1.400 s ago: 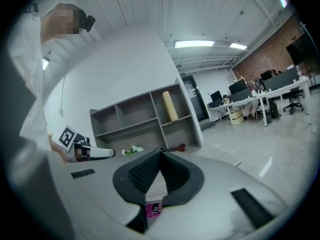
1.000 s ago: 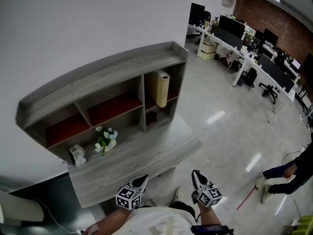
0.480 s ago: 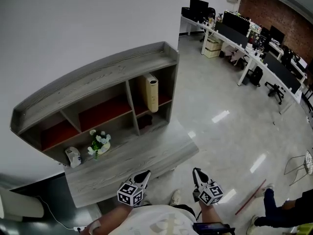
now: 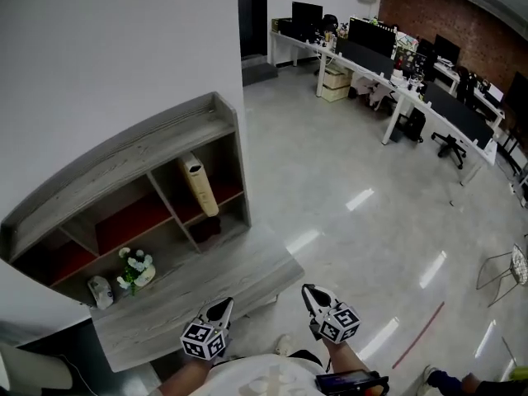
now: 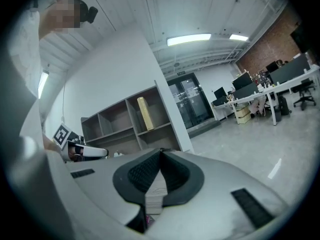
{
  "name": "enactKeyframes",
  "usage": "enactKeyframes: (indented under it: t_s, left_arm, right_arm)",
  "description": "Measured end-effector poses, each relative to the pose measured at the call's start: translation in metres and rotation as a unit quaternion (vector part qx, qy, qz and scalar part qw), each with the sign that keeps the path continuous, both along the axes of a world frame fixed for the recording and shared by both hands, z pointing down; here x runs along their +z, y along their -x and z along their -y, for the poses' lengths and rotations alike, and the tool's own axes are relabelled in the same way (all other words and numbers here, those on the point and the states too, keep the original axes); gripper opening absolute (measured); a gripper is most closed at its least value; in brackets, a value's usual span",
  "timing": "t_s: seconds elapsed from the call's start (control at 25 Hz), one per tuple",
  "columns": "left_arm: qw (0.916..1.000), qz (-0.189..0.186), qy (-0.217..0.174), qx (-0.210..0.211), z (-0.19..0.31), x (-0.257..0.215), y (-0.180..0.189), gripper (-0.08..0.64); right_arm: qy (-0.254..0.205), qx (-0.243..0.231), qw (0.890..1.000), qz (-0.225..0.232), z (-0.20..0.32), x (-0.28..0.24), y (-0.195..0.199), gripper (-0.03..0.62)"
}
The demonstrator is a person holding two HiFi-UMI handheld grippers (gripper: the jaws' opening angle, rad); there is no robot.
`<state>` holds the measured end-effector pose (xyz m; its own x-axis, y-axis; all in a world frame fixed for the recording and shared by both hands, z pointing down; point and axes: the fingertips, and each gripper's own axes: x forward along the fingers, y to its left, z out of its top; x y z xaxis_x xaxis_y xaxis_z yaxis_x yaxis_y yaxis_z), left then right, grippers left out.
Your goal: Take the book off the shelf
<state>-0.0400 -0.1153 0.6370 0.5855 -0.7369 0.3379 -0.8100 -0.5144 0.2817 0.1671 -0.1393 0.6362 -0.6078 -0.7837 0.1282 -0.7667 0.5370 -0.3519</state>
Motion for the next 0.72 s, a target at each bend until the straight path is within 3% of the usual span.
enactKeyframes:
  t_s: [0.44,0.72]
  left_arm:
    - [0.9974,0.005,-0.019,-0.07,0.016,-0.016,-0.033,0.0]
    - [0.9964,0.013,-0.019,-0.082,0.02,-0.022,-0.037,0.001]
  right_arm:
    - [-0.007,-0.074,0.997,0.0,0.032,-0.002,-0.024,0.005]
    - [-0.003,-0.084,0.996,0.009,0.049,-0.001,-0.024,0.005]
